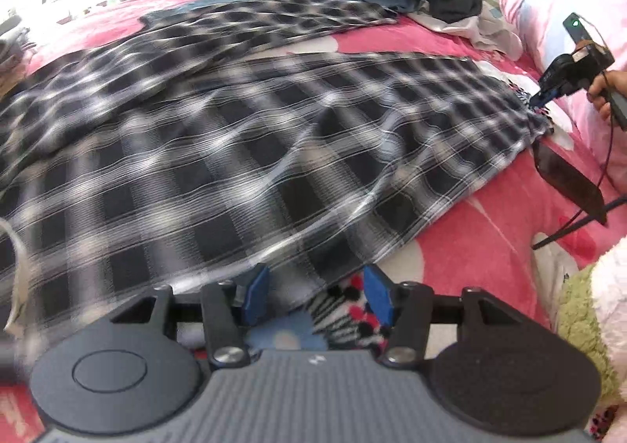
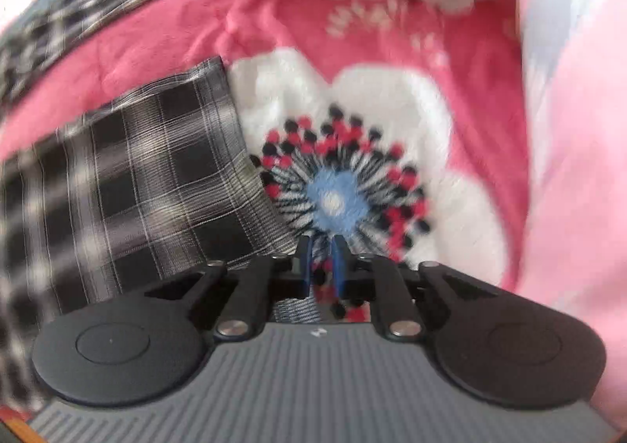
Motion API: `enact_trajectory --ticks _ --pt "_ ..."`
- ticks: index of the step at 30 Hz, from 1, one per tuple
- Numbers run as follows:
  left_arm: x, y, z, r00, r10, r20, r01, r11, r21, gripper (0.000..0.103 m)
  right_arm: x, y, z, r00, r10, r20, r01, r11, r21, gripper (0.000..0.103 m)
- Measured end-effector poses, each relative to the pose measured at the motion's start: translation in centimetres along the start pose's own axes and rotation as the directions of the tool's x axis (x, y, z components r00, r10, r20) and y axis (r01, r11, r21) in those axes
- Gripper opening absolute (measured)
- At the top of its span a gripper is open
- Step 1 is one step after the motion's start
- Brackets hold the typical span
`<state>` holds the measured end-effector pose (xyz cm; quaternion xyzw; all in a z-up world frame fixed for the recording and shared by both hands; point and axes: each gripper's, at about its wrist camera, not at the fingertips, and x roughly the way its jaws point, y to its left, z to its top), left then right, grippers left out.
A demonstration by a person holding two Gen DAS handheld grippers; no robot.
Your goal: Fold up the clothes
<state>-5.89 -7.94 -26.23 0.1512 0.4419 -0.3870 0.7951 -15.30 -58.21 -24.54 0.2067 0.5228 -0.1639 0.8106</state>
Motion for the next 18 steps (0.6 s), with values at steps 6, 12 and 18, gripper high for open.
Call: enact_trajectory --ticks 6,12,18 --pt "-1.5 1.9 -0.4 0.996 0.081 0.028 -0.079 0.995 -0.060 0.055 -0.3 11.3 -0.4 0.968 0.247 -0.039 -0.247 0.924 -0.291 0.012" --pt "-0.8 5.2 -1.8 0.993 0.109 -0.041 -0.115 0.974 -0.194 0.053 1.1 22.3 -4.8 0.883 0.413 -0.224 -0.463 0.678 -0.572 0.012" --pt "-4.4 9.9 -6.0 0.988 0.138 -0.075 -0.157 0.890 -0.428 0.053 2.3 21.2 -6.3 0.882 0.314 -0.352 -0.469 0.666 -0.581 0.012"
